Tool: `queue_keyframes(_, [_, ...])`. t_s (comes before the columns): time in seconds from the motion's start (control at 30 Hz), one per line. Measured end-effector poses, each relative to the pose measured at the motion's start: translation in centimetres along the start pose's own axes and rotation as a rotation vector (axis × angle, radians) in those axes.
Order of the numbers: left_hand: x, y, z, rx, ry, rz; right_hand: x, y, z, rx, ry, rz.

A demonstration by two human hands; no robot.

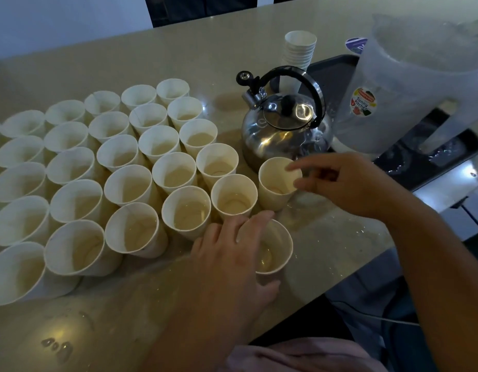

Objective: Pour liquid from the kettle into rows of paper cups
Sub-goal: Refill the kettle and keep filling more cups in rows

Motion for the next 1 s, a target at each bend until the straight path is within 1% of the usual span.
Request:
queue_keyframes(0.03, [0.0, 0.2, -0.1, 0.005, 0.007, 0.000, 0.3, 0.7, 0.1, -0.090, 0.029, -0.004])
queue_keyframes(0.1, [-0.1, 0.8, -0.2, -0.014, 0.008, -0.007, 1.0, 2.0, 0.4, -0.324, 0.089, 0.000])
queue_keyframes(0.17, [-0.4, 1.6, -0.2, -0.014, 0.008, -0.022, 1.3, 3.2, 1.3, -0.544, 0.111, -0.022])
queue_keyframes(0.2, [-0.6, 2.1, -0.1, -0.012, 0.007, -0.021, 1.1, 3.6, 2.1, -0.625, 0.105, -0.042])
queue_keyframes(0.27, [-0.9, 3.5, 0.4, -0.026, 0.031, -0.026, 0.4, 4.2, 4.0, -0.723, 0.068, -0.054])
queue_keyframes(0.37, [-1.0, 5.8, 1.5, -0.077, 0.042, -0.116, -1.0, 4.7, 7.2, -0.760, 0.003, -0.038])
queue_keyframes(0.43, [-1.1, 7.0, 2.9, -0.097, 0.057, -0.185, -1.7, 4.5, 8.9, -0.715, -0.027, -0.010])
queue_keyframes(0.53, [-1.0, 7.9, 5.3, -0.122, 0.108, -0.266, -1.7, 4.0, 10.4, -0.669, -0.016, 0.094])
queue_keyframes(0.63, [-0.3, 7.6, 6.8, -0.140, 0.173, -0.329, -1.4, 4.3, 11.5, -0.652, -0.019, 0.097])
queue_keyframes(0.77, [0.0, 7.4, 6.9, -0.144, 0.194, -0.418, -1.7, 4.3, 11.7, -0.741, -0.030, 0.151])
queue_keyframes(0.87, [0.3, 7.8, 6.7, -0.157, 0.198, -0.415, -1.8, 3.9, 11.9, -0.781, -0.043, 0.218])
queue_keyframes(1.0, [1.2, 8.4, 6.3, -0.216, 0.218, -0.418, -1.0, 4.0, 12.1, -0.803, -0.030, 0.275])
Point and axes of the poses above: each hand's wrist, its own z-axis towards the middle knuckle, its own y-axis out of the back of the hand, x = y × z, the point moved 4 cm from there along z, towards the middle knuckle, and after that the axes turned 10 degrees about y, right-handed, at the moved point
